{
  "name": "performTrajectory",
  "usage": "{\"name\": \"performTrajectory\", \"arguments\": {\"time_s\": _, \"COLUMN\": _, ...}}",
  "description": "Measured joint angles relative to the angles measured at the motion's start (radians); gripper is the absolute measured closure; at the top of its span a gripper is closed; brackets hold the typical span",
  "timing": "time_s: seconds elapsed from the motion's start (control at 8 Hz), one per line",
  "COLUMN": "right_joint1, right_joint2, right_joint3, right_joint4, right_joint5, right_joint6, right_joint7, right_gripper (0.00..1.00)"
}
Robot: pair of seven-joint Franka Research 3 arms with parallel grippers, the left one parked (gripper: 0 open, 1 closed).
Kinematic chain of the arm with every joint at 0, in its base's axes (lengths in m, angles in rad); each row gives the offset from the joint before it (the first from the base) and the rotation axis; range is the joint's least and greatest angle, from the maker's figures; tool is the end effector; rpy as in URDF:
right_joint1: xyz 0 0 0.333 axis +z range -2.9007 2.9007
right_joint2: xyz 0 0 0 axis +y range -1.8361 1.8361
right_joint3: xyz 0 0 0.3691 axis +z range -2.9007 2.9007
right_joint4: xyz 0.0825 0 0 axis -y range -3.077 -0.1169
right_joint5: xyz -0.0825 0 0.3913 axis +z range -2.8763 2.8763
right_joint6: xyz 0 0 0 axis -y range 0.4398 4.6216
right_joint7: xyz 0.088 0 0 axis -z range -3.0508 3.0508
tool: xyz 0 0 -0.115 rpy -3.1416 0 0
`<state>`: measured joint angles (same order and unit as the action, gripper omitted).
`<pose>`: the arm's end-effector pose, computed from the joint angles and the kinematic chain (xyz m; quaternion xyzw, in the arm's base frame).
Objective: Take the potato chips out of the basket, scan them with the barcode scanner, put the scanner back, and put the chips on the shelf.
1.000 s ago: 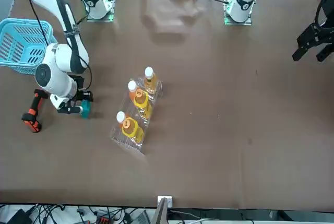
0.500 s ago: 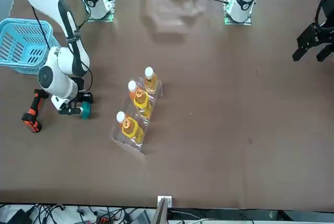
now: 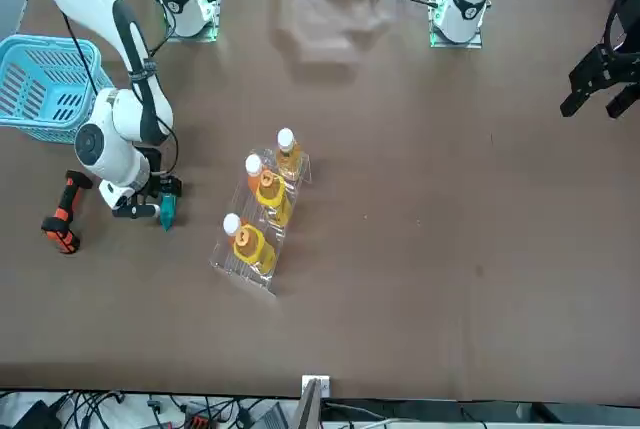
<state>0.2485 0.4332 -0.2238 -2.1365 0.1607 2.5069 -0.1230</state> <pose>0.5924 0.0169 0.2348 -0.9996 -0.0168 0.0234 0.0003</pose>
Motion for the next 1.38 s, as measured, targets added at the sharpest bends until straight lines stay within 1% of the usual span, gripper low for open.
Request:
{"name": "performTrajectory", "arguments": {"time_s": 0.25, "right_joint1": 0.000, "right_joint2": -0.032, "right_joint3": 0.000, "right_joint4": 0.010, "right_joint5": 0.000, "right_joint6": 0.001, "right_joint7": 0.000, "right_gripper": 0.00}}
{"name": "performTrajectory", "arguments": {"time_s": 0.5, "right_joint1": -0.016, "right_joint2": -0.085, "right_joint3": -0.004, "right_joint4": 0.030, "right_joint5": 0.000, "right_joint6": -0.037, "right_joint7": -0.019, "right_gripper": 0.00}}
{"name": "performTrajectory", "arguments": {"time_s": 0.62, "right_joint1": -0.058, "right_joint2": -0.102, "right_joint3": -0.007, "right_joint4": 0.049, "right_joint5": 0.000, "right_joint6": -0.068, "right_joint7": -0.080, "right_gripper": 0.00}}
{"name": "performTrajectory", "arguments": {"time_s": 1.0, "right_joint1": -0.268, "right_joint2": -0.107, "right_joint3": -0.014, "right_joint4": 0.103, "right_joint5": -0.001, "right_joint6": -0.089, "right_joint7": -0.314, "right_gripper": 0.00}}
{"name": "performTrajectory", "arguments": {"time_s": 1.25, "right_joint1": -0.347, "right_joint2": -0.096, "right_joint3": -0.014, "right_joint4": 0.129, "right_joint5": -0.001, "right_joint6": -0.095, "right_joint7": -0.391, "right_gripper": 0.00}}
{"name": "performTrajectory", "arguments": {"time_s": 1.38, "right_joint1": -0.381, "right_joint2": -0.075, "right_joint3": -0.013, "right_joint4": 0.140, "right_joint5": -0.001, "right_joint6": -0.095, "right_joint7": -0.412, "right_gripper": 0.00}}
